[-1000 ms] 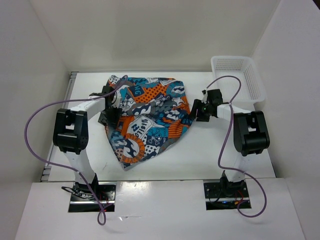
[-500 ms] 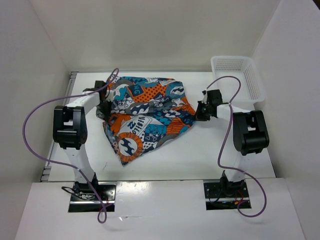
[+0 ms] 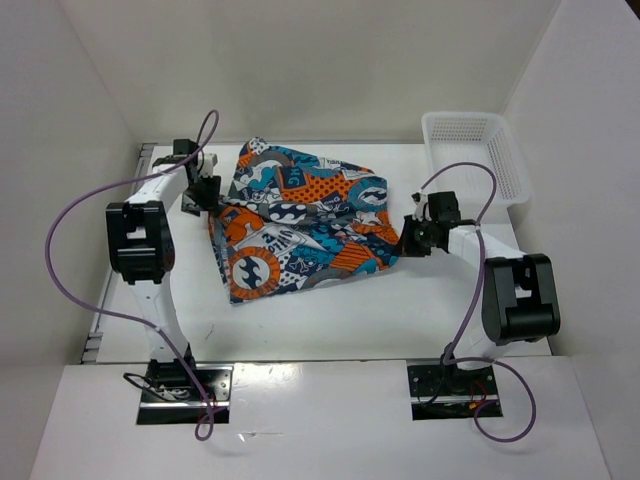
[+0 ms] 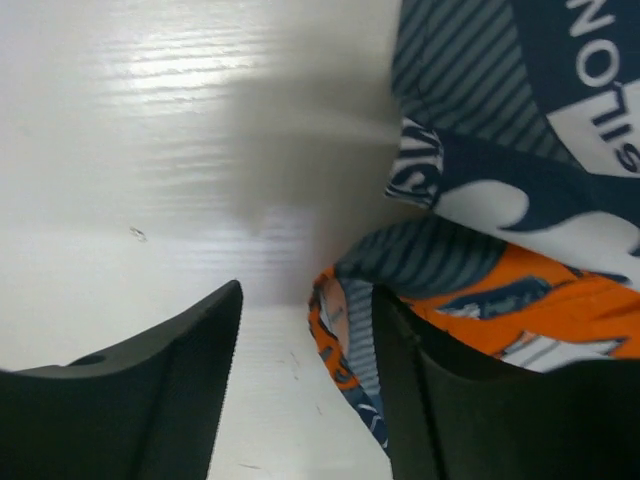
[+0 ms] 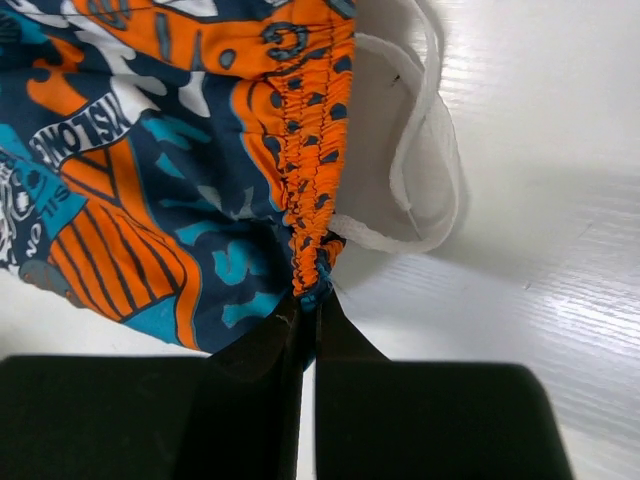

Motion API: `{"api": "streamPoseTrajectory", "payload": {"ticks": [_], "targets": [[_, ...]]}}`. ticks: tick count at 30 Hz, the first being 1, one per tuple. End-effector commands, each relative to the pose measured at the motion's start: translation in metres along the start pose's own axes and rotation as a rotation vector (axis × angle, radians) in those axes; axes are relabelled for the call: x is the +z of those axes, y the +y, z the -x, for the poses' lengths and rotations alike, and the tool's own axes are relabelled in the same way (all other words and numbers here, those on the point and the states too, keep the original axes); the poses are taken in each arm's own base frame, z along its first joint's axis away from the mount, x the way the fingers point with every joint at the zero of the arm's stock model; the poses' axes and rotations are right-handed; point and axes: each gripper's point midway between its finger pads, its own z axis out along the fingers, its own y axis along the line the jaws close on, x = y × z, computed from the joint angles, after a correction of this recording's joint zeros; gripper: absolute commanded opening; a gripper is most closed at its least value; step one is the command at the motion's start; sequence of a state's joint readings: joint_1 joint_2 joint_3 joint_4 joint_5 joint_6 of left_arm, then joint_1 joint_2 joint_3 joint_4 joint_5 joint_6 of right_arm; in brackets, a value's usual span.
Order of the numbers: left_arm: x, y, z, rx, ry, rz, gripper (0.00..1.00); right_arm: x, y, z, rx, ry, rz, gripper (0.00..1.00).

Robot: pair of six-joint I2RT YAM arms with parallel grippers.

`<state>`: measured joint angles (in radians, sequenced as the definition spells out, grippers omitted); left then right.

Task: Fold and stack the shorts
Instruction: Fold the shorts

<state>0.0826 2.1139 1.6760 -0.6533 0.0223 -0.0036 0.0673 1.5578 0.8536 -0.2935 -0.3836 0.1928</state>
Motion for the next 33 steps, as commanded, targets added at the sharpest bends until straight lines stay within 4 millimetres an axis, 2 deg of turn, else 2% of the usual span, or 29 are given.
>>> {"api": "streamPoseTrajectory", "payload": {"ticks": [1, 2, 3, 4, 6, 7, 9, 10, 11, 12, 13, 16, 17, 21, 23, 24, 26, 31, 33], "targets": [[-0.045, -0.018, 0.013, 0.012, -0.071, -0.083, 0.63, -0.013, 0.012, 0.004, -0.01, -0.033, 0.054, 0.0], [-0.072, -0.02, 0.018, 0.018, -0.124, -0.088, 0.63, -0.014, 0.013, 0.004, -0.014, -0.042, 0.056, 0.0], [-0.082, -0.022, 0.01, 0.018, -0.123, -0.088, 0.66, -0.014, 0.013, 0.004, -0.015, -0.042, 0.056, 0.0], [-0.082, -0.028, -0.011, 0.015, -0.089, -0.118, 0.67, -0.014, 0.014, 0.003, -0.015, -0.04, 0.065, 0.0], [-0.104, -0.045, -0.04, 0.036, -0.045, -0.152, 0.67, -0.014, 0.015, 0.006, -0.019, -0.049, 0.067, 0.0], [-0.107, -0.059, -0.057, 0.058, -0.002, -0.177, 0.67, -0.014, 0.015, 0.006, -0.019, -0.05, 0.067, 0.0], [-0.106, -0.07, -0.107, 0.074, 0.123, -0.194, 0.68, -0.012, 0.013, 0.007, -0.01, -0.052, 0.058, 0.0], [-0.103, -0.075, -0.121, 0.102, 0.154, -0.181, 0.68, -0.01, 0.011, 0.005, -0.006, -0.043, 0.056, 0.0], [-0.098, -0.071, -0.129, 0.122, 0.158, -0.133, 0.68, -0.009, 0.01, 0.008, -0.009, -0.054, 0.048, 0.0], [-0.095, -0.071, -0.146, 0.141, 0.177, -0.115, 0.68, -0.007, 0.009, 0.006, -0.005, -0.045, 0.046, 0.0], [-0.093, -0.081, -0.149, 0.186, 0.158, -0.115, 0.68, -0.006, 0.009, 0.009, -0.006, -0.047, 0.046, 0.0], [-0.096, -0.094, -0.162, 0.267, 0.123, -0.092, 0.7, -0.006, 0.007, 0.018, -0.01, -0.063, 0.029, 0.0], [-0.091, -0.101, -0.176, 0.308, 0.148, -0.088, 0.71, -0.004, 0.003, 0.016, -0.016, -0.058, 0.014, 0.0], [-0.086, -0.103, -0.192, 0.37, 0.176, -0.046, 0.74, -0.007, -0.001, 0.033, -0.078, -0.098, -0.023, 0.0], [-0.09, -0.114, -0.197, 0.416, 0.176, -0.062, 0.75, -0.013, 0.001, 0.037, -0.111, -0.119, -0.021, 0.0], [-0.088, -0.116, -0.206, 0.434, 0.195, -0.065, 0.75, -0.013, 0.001, 0.037, -0.12, -0.119, -0.021, 0.0], [-0.088, -0.12, -0.213, 0.467, 0.206, -0.063, 0.78, -0.015, 0.0, 0.04, -0.135, -0.129, -0.029, 0.0], [-0.089, -0.146, -0.222, 0.568, 0.211, -0.096, 0.79, -0.015, -0.005, 0.033, -0.154, -0.12, -0.043, 0.0], [-0.086, -0.151, -0.234, 0.605, 0.229, -0.103, 0.79, -0.015, -0.005, 0.033, -0.154, -0.12, -0.043, 0.0]]}}
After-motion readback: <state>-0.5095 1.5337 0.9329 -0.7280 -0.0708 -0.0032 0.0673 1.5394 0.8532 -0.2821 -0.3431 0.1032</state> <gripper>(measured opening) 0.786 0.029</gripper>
